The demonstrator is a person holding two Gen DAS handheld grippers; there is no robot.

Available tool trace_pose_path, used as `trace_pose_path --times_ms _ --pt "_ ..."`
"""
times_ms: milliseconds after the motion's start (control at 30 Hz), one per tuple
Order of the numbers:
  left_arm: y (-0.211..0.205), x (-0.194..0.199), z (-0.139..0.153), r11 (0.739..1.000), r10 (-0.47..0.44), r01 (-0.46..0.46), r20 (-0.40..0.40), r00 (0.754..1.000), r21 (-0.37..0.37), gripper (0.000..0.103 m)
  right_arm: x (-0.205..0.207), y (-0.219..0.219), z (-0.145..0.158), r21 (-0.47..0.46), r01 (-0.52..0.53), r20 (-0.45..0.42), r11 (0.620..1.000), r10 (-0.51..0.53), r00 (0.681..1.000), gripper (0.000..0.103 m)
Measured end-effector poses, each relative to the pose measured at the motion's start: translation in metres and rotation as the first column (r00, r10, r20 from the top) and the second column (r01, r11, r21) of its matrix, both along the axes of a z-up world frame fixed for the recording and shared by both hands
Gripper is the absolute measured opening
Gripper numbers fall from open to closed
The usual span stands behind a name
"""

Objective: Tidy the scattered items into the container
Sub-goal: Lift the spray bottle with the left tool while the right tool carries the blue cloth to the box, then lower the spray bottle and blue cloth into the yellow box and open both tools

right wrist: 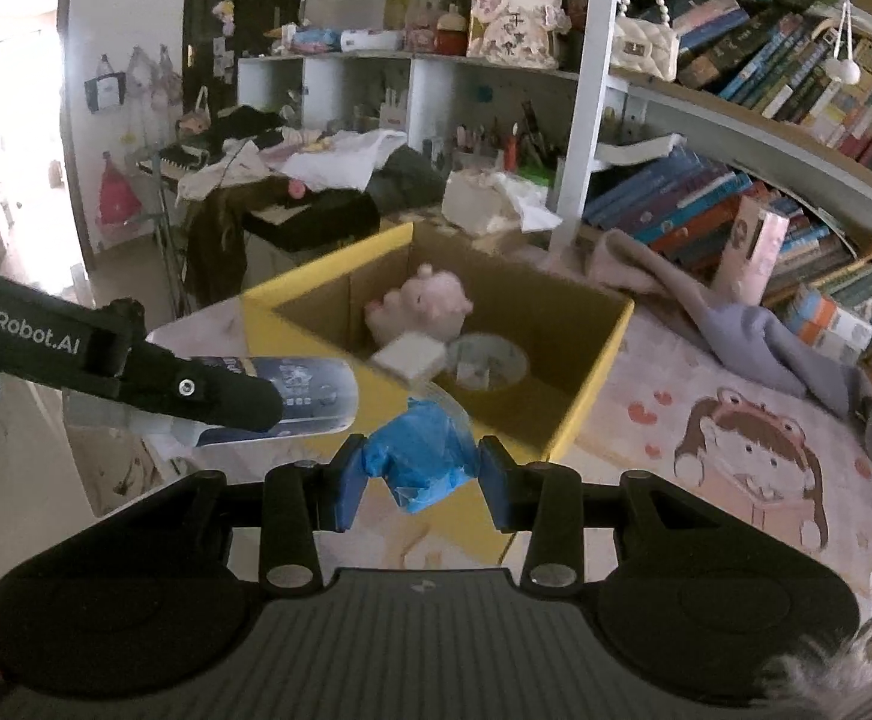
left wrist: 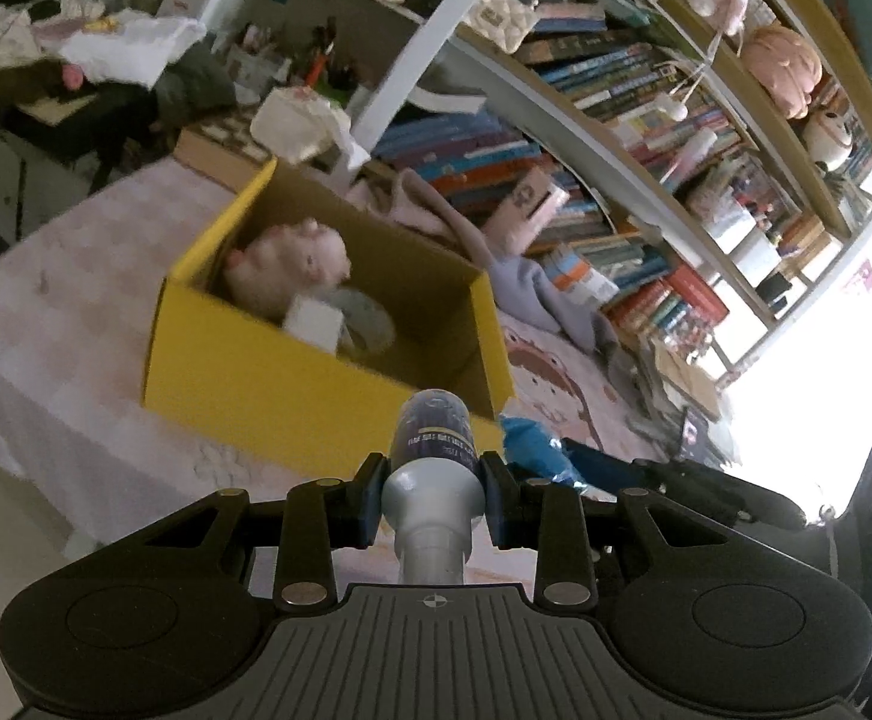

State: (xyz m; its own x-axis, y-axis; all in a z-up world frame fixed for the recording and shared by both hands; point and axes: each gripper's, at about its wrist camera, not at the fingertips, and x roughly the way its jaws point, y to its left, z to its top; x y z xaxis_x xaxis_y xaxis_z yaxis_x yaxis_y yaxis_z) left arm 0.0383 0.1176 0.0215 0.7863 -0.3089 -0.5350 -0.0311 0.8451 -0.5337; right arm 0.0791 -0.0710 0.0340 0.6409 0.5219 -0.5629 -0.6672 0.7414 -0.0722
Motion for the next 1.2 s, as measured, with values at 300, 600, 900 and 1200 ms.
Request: trace_pose_path --times_ms 300,600,900,1200 --pt "0.006 0.061 0.001 0.998 0.017 -0.018 0.016 1.0 0.059 0.031 0.075 0.013 0.007 0.015 0.005 0.001 1.0 -0.005 1.0 0.037" --pt "-0.007 0.118 -0.022 0.992 0.0 0.003 -0.03 1.0 0.126 0.031 0.155 0.038 -0.002 0.008 -0.015 -0.109 1.0 0.016 0.994 0.037" --pt "-0.028 0.147 -0.039 0.949 -0.071 0.09 -0.074 0.995 0.303 0.031 0.22 0.061 -0.03 -0.011 -0.039 -0.288 0.999 0.034 0.957 0.037" --pt "-0.043 0.158 -0.05 0.905 -0.123 0.155 -0.106 0.987 0.396 0.031 0.244 0.094 -0.051 -0.091 -0.114 -0.37 0.989 0.073 0.926 0.037"
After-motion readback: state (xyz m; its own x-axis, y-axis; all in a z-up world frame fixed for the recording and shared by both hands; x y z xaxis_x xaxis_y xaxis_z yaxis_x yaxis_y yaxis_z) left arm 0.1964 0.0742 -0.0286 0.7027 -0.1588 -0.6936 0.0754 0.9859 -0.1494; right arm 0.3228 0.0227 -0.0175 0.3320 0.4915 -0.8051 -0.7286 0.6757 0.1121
